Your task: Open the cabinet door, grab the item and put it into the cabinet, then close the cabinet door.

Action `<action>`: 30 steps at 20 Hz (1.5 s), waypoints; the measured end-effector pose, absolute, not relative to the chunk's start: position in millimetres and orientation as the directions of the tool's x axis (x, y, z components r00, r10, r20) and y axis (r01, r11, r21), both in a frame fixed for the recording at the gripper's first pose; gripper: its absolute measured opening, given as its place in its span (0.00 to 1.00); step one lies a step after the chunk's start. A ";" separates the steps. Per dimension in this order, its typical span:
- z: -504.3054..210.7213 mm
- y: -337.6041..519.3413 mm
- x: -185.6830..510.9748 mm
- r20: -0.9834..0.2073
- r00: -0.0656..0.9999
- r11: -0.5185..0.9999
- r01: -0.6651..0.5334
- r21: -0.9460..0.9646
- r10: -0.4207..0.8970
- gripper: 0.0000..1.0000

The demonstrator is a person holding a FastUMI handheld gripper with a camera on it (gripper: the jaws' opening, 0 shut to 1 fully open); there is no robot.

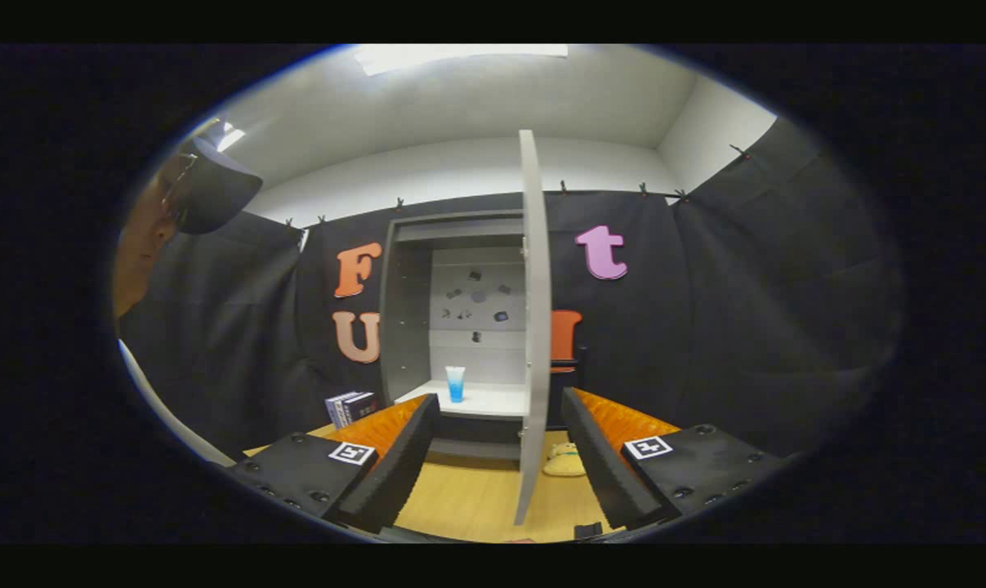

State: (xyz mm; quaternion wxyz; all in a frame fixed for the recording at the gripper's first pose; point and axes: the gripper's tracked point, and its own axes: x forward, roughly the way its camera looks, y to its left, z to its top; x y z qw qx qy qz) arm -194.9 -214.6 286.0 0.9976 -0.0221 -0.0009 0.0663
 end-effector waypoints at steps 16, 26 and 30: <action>258.8 -318.7 -103.4 -0.018 0.988 0.988 0.153 0.011 -0.153 0.97; 269.4 -293.8 -117.1 -0.003 0.967 0.959 0.251 -0.128 -0.253 0.95; 267.5 -272.5 -118.8 -0.005 0.969 0.962 0.246 -0.120 -0.249 0.94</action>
